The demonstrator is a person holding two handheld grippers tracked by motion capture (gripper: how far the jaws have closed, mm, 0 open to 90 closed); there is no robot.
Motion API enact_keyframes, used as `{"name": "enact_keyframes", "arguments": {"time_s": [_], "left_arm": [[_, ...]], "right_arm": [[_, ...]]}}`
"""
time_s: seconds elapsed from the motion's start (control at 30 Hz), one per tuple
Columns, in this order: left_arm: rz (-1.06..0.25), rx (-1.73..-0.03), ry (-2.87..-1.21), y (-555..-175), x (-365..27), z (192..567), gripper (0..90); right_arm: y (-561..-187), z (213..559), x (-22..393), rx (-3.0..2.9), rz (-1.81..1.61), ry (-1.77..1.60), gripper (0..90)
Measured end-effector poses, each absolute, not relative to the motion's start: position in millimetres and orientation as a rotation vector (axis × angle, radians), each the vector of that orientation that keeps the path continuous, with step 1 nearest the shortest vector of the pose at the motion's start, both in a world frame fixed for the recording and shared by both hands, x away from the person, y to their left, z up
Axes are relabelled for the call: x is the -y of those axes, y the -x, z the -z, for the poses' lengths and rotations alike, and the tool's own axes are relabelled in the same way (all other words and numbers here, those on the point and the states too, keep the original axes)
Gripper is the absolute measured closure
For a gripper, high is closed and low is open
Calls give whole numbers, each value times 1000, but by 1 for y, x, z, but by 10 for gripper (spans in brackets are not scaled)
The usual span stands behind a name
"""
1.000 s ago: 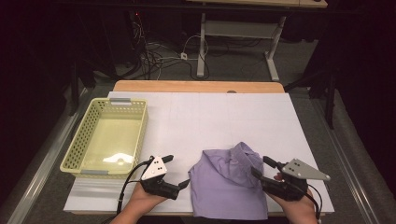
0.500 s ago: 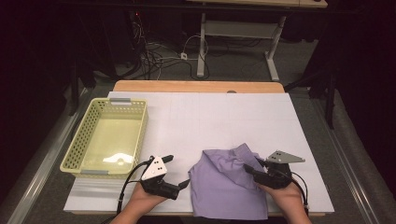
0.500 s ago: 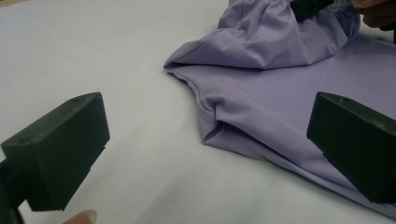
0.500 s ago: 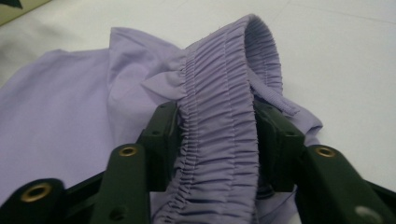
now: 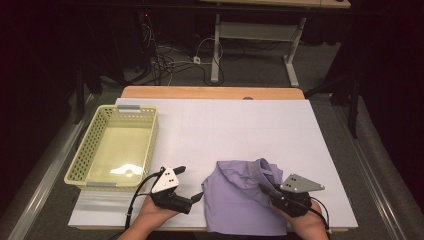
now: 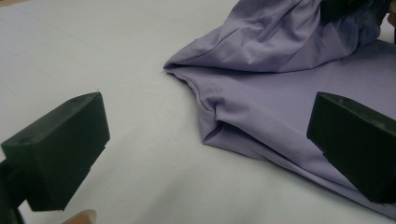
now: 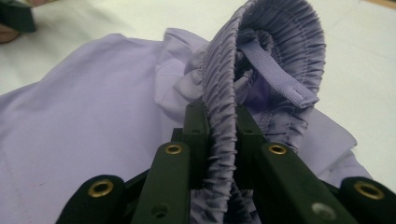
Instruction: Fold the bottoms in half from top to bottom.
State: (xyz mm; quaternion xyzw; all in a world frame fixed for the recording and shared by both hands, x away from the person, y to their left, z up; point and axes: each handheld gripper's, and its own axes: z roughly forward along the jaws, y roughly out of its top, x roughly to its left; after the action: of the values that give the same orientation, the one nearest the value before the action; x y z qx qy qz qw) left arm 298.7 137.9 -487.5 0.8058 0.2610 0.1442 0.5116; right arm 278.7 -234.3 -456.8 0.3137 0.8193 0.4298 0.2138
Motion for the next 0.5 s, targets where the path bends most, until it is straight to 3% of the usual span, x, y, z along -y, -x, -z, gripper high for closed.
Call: {"name": "enact_keyframes", "arguments": {"time_s": [0.13,0.5], "left_arm": [[-347,-628,-1938,-299,-138,488,0],[-349,-626,-1938,-298,-138,488,0]], "right_arm": [[-268,456,228,-2282,-1195,-814,789],[-236,456,218,-2332,-1237,-754,591]]}}
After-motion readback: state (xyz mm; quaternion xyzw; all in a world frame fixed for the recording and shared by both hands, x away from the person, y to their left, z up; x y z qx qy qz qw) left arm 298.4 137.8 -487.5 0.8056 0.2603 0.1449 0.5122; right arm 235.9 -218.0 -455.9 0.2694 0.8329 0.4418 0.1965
